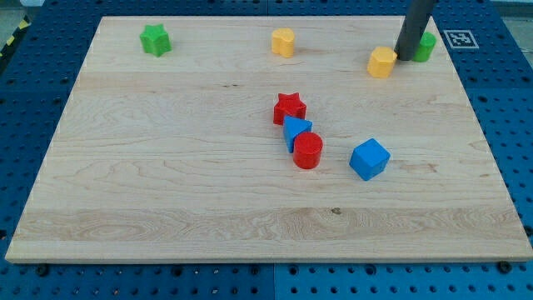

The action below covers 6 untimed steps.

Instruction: Place the green circle parallel to the heart

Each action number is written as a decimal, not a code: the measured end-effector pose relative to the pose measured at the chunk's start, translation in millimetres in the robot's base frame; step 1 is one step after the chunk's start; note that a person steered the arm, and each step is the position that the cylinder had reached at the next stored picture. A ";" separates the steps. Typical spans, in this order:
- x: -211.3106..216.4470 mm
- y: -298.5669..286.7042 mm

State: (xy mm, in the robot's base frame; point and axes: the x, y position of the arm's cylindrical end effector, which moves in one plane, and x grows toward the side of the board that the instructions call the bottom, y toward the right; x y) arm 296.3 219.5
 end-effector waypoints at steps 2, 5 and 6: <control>26.8 20.8; -10.4 59.8; -19.4 59.9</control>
